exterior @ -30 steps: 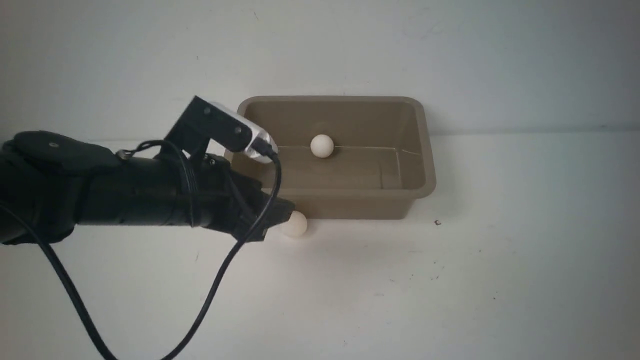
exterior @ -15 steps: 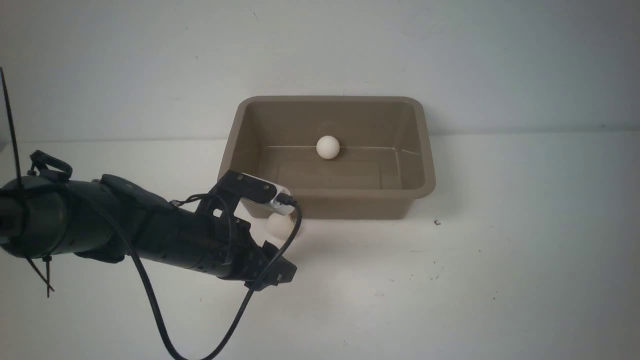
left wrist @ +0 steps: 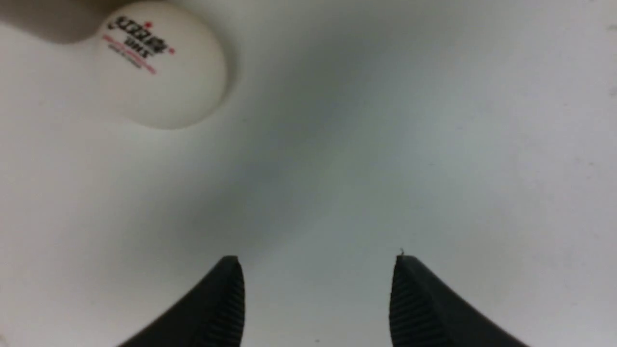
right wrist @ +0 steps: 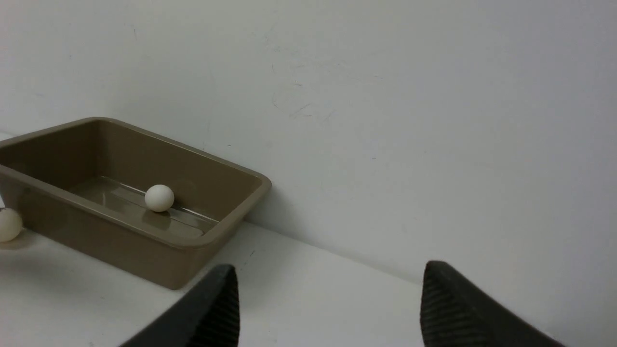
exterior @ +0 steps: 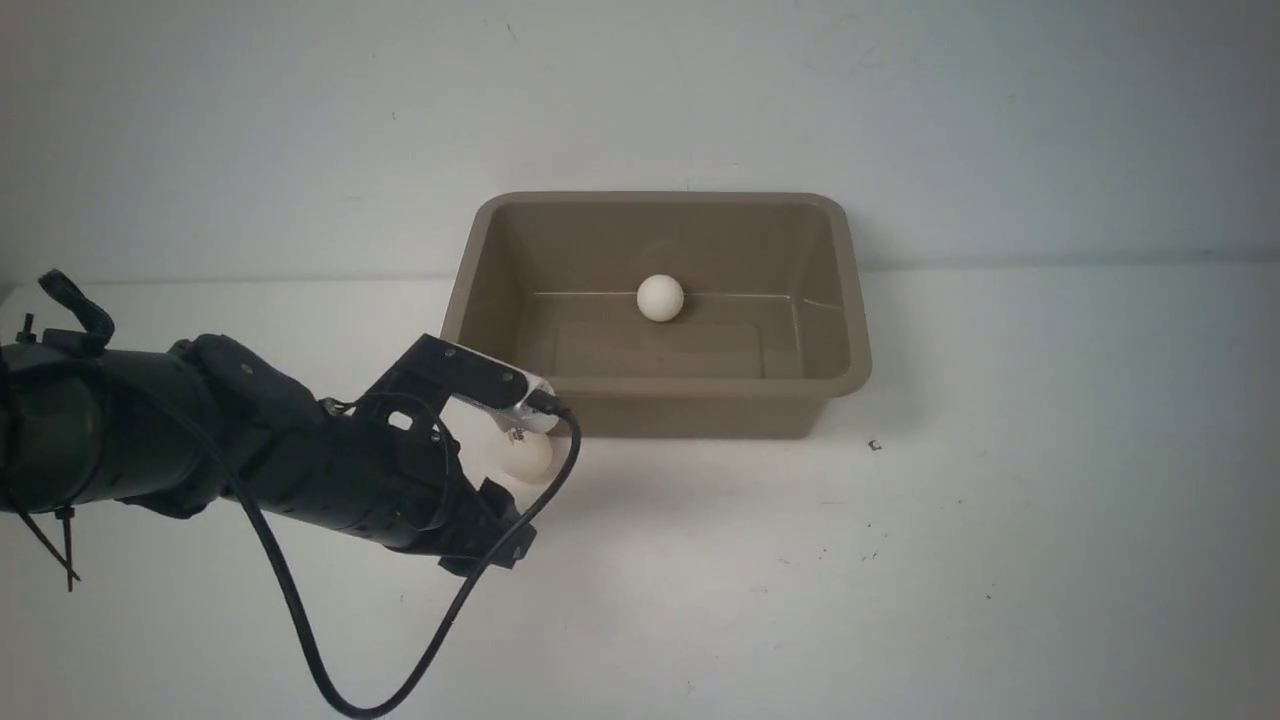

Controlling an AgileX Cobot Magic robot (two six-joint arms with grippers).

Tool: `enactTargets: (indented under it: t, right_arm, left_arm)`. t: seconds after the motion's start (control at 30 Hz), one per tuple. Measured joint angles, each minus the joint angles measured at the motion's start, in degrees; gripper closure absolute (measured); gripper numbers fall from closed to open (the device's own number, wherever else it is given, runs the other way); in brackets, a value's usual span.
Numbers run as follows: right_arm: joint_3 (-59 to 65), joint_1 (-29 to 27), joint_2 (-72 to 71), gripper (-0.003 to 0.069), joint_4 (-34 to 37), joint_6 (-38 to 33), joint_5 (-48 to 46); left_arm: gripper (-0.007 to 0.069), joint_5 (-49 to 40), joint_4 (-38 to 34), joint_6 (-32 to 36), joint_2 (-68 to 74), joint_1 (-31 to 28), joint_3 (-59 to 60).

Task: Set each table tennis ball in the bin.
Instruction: Use the left arm to clamp the table tennis ball closest to it

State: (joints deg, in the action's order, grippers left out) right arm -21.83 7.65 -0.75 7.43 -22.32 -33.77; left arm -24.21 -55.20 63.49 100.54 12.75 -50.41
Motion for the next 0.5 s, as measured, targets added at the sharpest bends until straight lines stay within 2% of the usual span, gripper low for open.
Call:
enactTargets:
  t: [0.3,0.5]
  right_arm:
    - [0.0,0.0,0.0,0.0197,0.0,0.0,0.0]
    - [0.0,0.0,0.0,0.0197,-0.7,0.0,0.0]
  left_arm:
    - [0.0239,3.4,3.2,-0.2,0.0,-4.7,0.0]
    - [0.0132,2.0,0.4,2.0,0.0,-7.5,0.0]
